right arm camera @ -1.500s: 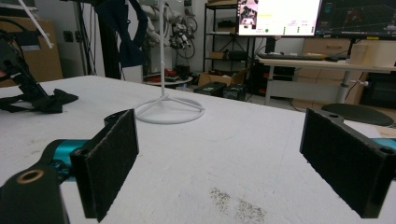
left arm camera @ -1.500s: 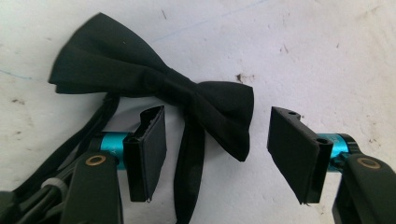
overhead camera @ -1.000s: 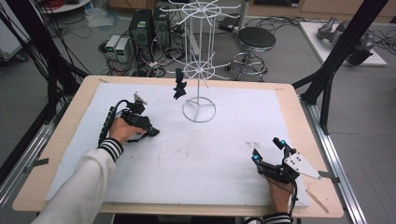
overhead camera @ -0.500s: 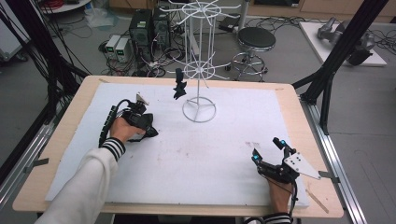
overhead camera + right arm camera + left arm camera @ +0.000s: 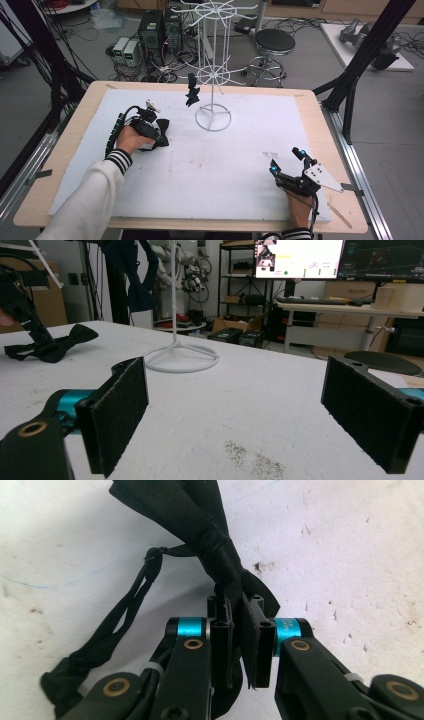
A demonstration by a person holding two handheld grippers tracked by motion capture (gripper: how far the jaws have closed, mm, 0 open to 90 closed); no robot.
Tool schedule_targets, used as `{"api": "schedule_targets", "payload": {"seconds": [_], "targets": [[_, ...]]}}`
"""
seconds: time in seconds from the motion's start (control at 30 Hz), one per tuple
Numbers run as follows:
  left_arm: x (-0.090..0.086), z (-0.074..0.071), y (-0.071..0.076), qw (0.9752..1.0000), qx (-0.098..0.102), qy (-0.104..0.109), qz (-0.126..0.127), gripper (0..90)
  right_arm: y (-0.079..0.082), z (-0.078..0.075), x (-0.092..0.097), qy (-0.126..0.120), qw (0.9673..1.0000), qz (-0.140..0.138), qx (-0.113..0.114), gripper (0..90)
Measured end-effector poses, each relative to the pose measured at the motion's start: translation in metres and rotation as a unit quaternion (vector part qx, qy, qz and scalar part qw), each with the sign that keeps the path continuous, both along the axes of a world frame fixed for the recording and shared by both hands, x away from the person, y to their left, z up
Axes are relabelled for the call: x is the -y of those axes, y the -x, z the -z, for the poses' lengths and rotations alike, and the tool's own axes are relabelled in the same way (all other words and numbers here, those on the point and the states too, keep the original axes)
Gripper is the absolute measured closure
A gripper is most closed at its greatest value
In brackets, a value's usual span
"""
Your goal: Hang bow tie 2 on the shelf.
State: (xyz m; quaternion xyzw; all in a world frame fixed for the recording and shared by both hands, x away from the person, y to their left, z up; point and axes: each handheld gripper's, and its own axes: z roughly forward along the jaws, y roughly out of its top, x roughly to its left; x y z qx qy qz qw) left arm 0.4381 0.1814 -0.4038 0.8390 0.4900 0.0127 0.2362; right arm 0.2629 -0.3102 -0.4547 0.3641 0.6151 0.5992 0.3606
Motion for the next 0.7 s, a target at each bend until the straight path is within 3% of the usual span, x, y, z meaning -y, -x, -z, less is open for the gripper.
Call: {"api": "schedule_targets", "payload": {"seconds": [0.2, 0.37, 0.53, 0.7], "targets": [[-0.008, -0.010, 0.003, 0.9991, 0.035, 0.024, -0.001, 83.1, 0.000, 0.000, 0.000, 0.000, 1.0000, 0.000, 0.000, 11.0], [-0.014, -0.021, 0.008, 0.9962, 0.073, 0.047, -0.002, 83.2, 0.000, 0.000, 0.000, 0.000, 1.0000, 0.000, 0.001, 11.0], [-0.018, -0.032, 0.015, 0.9906, 0.109, 0.082, 0.000, 83.3, 0.000, 0.000, 0.000, 0.001, 1.0000, 0.000, 0.000, 11.0], [-0.022, -0.042, 0.021, 0.9853, 0.137, 0.102, 0.004, 83.3, 0.000, 0.000, 0.000, 0.001, 1.0000, 0.000, 0.000, 11.0]]}}
